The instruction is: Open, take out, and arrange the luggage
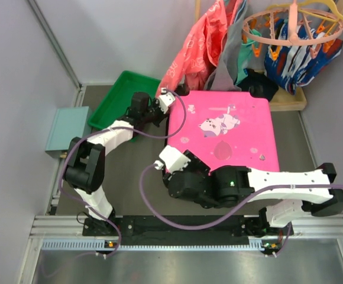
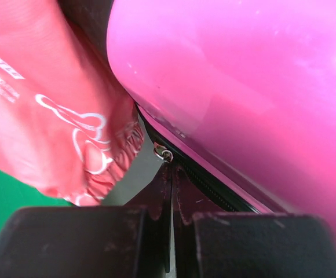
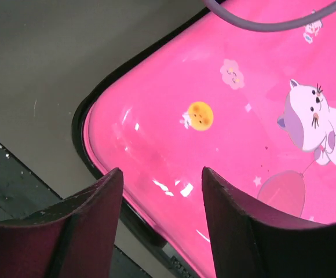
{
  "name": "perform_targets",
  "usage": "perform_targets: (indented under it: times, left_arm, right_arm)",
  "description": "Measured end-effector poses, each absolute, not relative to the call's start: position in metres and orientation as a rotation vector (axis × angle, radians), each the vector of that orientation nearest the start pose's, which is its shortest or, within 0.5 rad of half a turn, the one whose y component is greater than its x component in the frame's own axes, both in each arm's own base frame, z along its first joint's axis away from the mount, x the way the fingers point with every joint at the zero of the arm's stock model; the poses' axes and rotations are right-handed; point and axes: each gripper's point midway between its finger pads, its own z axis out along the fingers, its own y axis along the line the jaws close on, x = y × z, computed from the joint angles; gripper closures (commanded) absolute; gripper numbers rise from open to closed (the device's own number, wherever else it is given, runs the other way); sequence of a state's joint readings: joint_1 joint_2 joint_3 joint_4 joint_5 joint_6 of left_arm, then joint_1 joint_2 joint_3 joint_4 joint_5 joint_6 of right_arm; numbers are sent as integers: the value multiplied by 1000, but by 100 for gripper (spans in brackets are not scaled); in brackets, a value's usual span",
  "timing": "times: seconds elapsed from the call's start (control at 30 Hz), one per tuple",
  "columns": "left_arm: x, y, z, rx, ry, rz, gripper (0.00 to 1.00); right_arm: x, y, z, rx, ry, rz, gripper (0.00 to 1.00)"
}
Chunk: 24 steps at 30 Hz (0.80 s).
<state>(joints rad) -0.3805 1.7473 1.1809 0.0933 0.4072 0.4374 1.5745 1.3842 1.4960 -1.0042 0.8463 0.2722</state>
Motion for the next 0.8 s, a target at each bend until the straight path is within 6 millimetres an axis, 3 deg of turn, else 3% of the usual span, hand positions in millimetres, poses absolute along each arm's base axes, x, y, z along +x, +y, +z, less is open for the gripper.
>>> perform_targets:
  times: [0.23,0.37,0.47,0.6,0.8]
  left_arm:
    - [440,-240,155,1043,1721,-406,100]
    - [438,-240,157,1046,1715,-411,100]
    - [438,-240,157,1050,1713,-411,100]
    - [438,-240,157,1054,1709,-410,100]
    - [437,-240,157,1059,1707,-410,100]
  right_arm:
    - [118,327,273,-1085,1804,86,40]
    - [114,363,258,-1151,1791,82,41]
    - [111,395,233,-1203,1802,61,41]
    - [110,404,207,-1244,1824,15,40]
    - [127,419,203,-1156,1896,-7,40]
